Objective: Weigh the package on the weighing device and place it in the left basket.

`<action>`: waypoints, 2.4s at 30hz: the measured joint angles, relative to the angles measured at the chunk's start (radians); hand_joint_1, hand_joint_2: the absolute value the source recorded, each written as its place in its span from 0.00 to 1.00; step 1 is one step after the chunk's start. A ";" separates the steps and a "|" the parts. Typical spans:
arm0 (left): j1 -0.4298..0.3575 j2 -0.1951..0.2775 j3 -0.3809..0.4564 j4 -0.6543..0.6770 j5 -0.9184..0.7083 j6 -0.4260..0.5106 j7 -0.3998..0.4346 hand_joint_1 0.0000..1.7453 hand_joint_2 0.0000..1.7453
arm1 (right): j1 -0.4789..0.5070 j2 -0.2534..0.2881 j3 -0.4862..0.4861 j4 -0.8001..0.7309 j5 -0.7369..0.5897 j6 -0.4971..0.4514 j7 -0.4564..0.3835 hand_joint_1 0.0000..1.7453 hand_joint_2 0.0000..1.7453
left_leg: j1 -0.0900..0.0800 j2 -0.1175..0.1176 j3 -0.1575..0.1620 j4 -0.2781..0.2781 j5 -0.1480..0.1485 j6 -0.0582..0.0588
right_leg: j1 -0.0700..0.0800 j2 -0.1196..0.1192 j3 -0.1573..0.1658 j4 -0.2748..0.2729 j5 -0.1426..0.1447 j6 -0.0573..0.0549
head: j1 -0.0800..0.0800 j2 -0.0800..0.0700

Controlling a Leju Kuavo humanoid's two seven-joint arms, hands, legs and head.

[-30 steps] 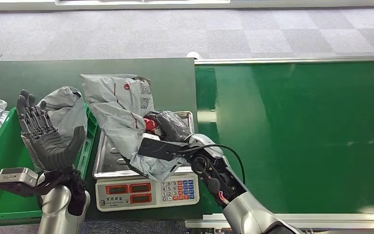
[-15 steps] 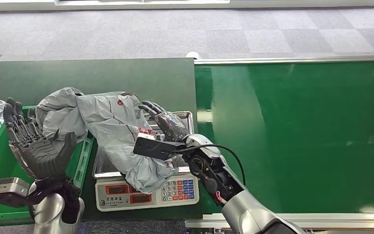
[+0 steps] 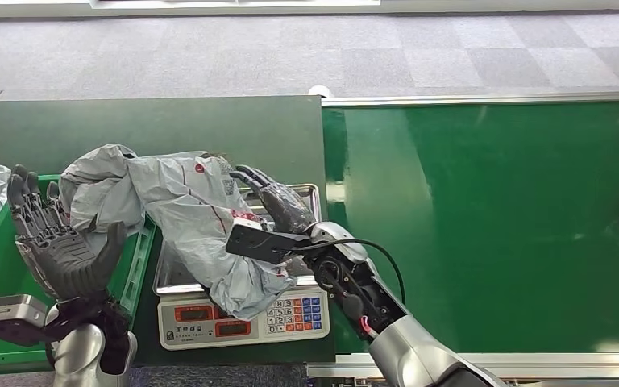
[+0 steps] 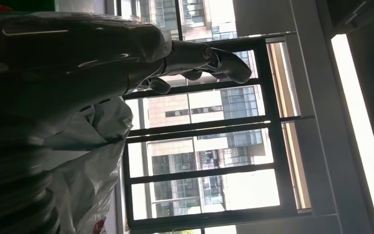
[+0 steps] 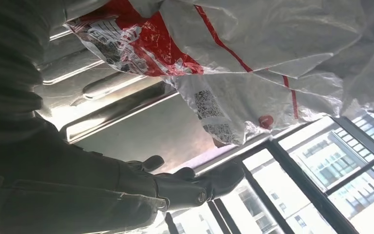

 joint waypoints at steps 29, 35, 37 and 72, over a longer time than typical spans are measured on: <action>-0.169 0.038 -0.233 0.528 -0.635 -0.013 0.534 0.00 1.00 | 0.504 -0.097 -0.348 -1.045 -0.492 -0.326 -0.238 0.00 1.00 | -0.001 0.001 0.001 0.000 -0.001 0.000 | -0.001 0.001 0.001 0.000 0.000 0.000 | 0.000 0.000; -0.219 0.038 -0.239 0.606 -0.693 0.041 0.575 0.00 1.00 | 0.515 -0.097 -0.343 -1.063 -0.487 -0.326 -0.229 0.00 1.00 | -0.001 0.000 0.005 0.000 -0.001 0.000 | -0.001 0.001 0.005 -0.001 0.000 0.000 | 0.000 0.000; -0.226 0.038 -0.240 0.618 -0.700 0.049 0.581 0.00 1.00 | 0.516 -0.097 -0.342 -1.065 -0.486 -0.326 -0.228 0.00 1.00 | -0.001 0.000 0.006 0.000 -0.001 0.000 | -0.001 0.001 0.006 -0.001 0.000 0.000 | 0.000 0.000; -0.159 0.029 -0.220 0.463 -0.659 0.157 0.369 1.00 1.00 | 0.542 -0.089 -0.350 -1.090 -0.462 -0.296 -0.195 0.00 1.00 | -0.001 0.001 0.002 0.000 0.000 0.000 | -0.001 0.001 0.002 0.000 0.001 -0.001 | 0.000 0.000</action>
